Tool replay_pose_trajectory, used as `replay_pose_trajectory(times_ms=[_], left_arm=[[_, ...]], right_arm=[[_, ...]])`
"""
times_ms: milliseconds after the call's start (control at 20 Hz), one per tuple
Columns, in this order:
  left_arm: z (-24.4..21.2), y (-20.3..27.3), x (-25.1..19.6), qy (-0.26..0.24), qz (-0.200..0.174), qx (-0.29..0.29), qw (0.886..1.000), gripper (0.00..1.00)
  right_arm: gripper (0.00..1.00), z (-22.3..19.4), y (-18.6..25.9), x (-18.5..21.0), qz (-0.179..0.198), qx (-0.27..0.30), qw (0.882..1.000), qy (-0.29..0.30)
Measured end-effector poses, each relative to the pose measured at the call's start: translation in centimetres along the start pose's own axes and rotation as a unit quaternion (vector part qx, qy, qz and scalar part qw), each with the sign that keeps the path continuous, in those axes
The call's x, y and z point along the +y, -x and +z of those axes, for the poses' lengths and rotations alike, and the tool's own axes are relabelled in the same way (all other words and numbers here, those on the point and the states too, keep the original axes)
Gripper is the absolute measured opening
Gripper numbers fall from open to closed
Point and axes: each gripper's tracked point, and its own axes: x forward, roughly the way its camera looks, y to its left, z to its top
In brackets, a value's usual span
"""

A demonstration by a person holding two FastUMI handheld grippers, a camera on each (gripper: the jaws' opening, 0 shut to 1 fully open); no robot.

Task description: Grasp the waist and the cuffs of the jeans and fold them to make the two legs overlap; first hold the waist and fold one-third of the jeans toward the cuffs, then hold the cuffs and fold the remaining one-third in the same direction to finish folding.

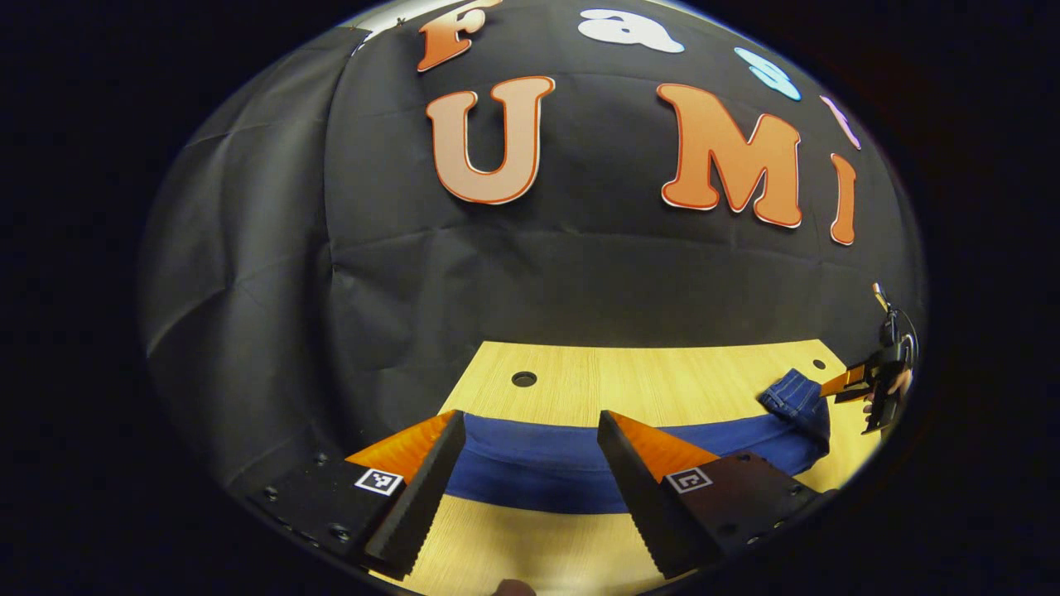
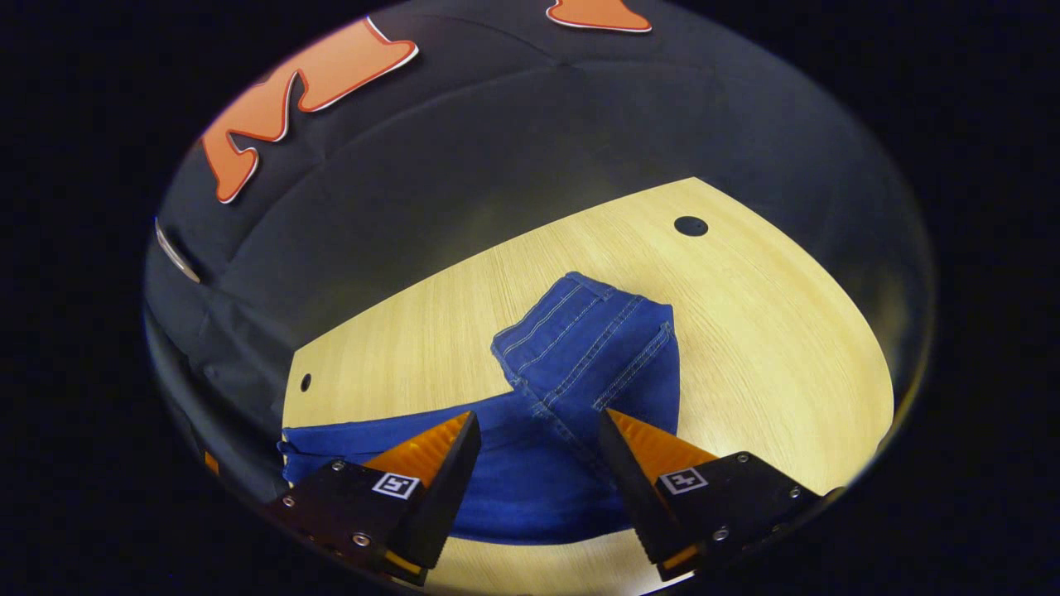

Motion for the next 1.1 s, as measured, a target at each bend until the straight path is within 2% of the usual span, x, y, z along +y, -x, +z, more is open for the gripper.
replay_pose_trajectory(times_ms=[150,250,450,700,800,950,1050,1100], left_arm=[[-1.2,0.1,0.6,-0.001,0.014,0.017,1.000,1.00],[-2.1,0.1,1.0,-0.007,0.026,0.031,0.999,0.99],[-3.8,0.2,1.9,-0.009,0.049,0.058,0.997,0.99],[-5.1,0.2,2.1,-0.009,0.070,0.081,0.994,0.99],[-5.2,0.2,2.1,-0.012,0.074,0.085,0.994,0.99],[-5.5,0.3,2.1,-0.011,0.079,0.090,0.993,0.99],[-5.6,0.4,1.8,-0.009,0.079,0.094,0.992,0.99],[-5.7,0.5,1.7,-0.009,0.078,0.094,0.992,0.99]], right_arm=[[0.98,0.4,-1.8,0.3,0.000,-0.005,0.999,0.043],[0.98,0.4,-2.8,0.2,-0.010,-0.007,0.996,0.089],[0.97,-0.3,-6.0,0.8,-0.019,0.005,0.983,0.185],[0.98,0.7,-8.9,1.3,-0.037,0.004,0.970,0.240],[0.96,0.1,-10.6,0.4,-0.059,0.013,0.961,0.270],[0.91,0.0,-11.1,0.1,-0.074,-0.002,0.951,0.301],[0.80,0.5,-11.0,-1.1,-0.091,-0.008,0.949,0.303],[0.65,0.9,-10.9,-1.5,-0.092,-0.010,0.957,0.276]])
